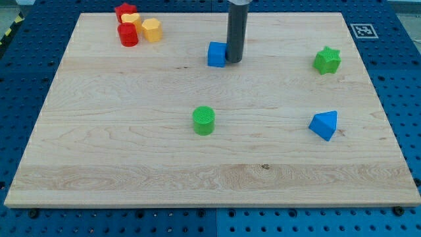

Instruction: Slide the green star above the blue triangle

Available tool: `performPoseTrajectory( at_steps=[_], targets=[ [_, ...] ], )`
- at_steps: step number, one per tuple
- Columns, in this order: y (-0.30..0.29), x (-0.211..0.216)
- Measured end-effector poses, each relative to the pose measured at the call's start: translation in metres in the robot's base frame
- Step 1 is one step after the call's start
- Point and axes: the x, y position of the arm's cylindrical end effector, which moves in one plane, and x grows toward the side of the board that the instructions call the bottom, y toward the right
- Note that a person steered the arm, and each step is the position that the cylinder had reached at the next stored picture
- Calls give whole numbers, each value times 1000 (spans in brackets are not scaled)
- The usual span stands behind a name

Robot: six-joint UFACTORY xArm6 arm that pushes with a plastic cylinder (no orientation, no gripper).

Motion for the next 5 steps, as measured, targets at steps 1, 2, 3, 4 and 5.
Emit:
performPoseTrajectory(
  at_steps=[1,2,3,4,5],
  targets=[
    [-11,-9],
    [-12,-19],
    [-12,-21],
    [12,-43],
    [58,-66]
  ],
)
